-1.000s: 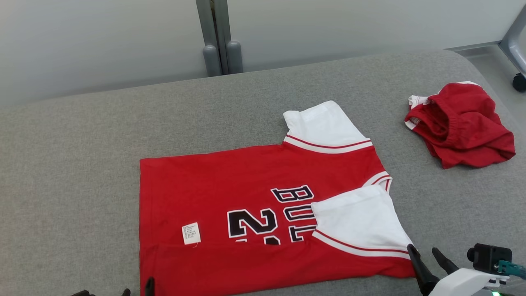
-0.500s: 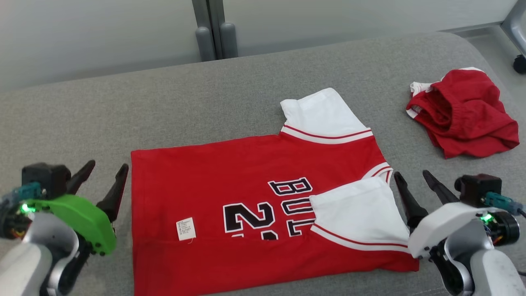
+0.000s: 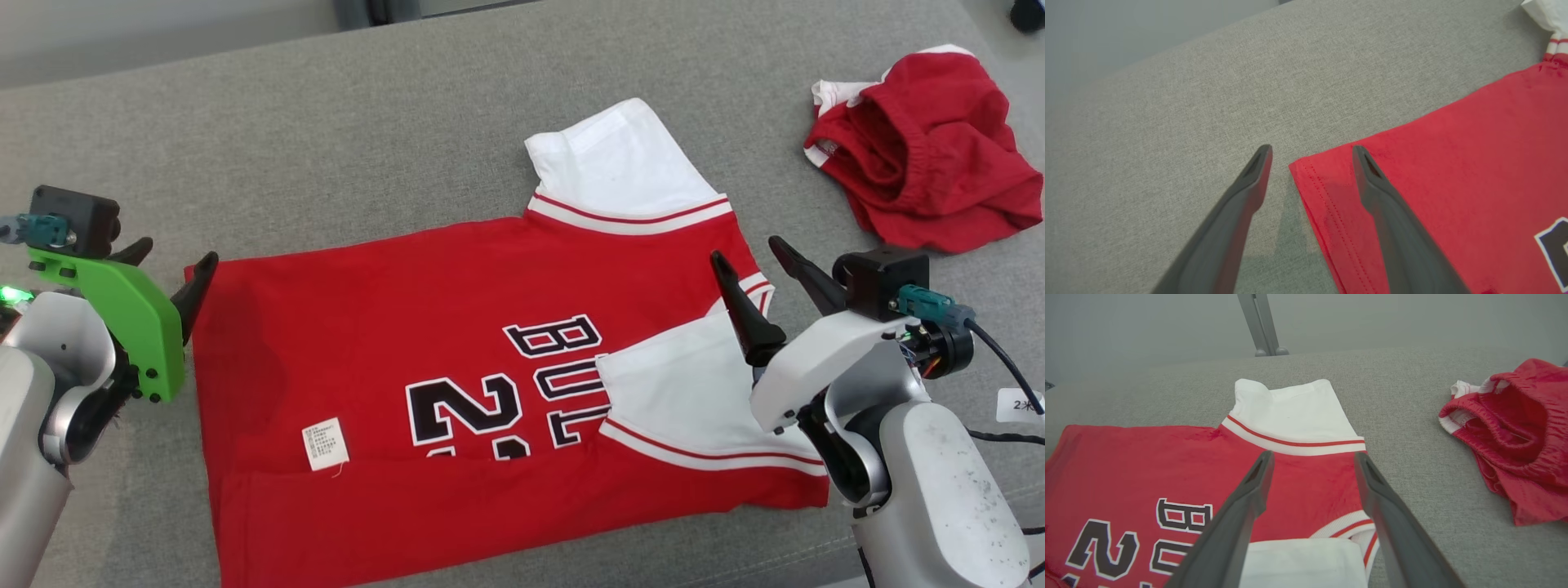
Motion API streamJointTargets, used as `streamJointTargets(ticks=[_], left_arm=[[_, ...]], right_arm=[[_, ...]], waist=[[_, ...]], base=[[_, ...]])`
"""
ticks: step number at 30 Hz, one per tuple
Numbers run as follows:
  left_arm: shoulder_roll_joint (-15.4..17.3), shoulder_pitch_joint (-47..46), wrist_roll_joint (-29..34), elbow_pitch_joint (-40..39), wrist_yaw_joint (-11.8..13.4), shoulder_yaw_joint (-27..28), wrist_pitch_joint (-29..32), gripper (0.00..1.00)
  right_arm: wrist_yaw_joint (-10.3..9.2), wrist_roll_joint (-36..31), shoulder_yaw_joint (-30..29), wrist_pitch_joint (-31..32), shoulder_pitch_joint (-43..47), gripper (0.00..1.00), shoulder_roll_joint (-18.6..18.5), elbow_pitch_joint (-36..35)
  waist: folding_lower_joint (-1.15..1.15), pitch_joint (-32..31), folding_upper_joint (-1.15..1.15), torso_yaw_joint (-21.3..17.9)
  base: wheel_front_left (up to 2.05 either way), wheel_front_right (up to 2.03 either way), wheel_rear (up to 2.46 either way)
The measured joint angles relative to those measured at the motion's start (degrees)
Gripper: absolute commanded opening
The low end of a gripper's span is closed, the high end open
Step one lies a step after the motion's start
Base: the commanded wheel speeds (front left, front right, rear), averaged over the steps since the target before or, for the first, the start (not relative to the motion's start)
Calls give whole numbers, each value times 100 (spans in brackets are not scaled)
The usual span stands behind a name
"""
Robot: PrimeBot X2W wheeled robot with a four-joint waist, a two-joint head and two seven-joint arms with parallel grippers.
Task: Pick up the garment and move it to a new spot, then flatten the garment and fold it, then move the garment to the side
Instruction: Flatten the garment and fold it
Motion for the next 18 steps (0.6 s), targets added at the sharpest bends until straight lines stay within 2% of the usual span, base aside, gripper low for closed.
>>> streamJointTargets(ticks=[9, 18], left_arm=[[-47, -119, -86, 506, -53, -152, 67, 100], [-74, -318, -77, 664, -64, -242, 32, 100]], right_arm=[[0, 1, 34, -97, -191, 100, -1, 92], [0, 3, 133, -104, -365, 100, -9, 140]], waist=[[0, 467, 0, -136], [0, 599, 0, -150]], base=[[0, 0, 0], [0, 0, 0]])
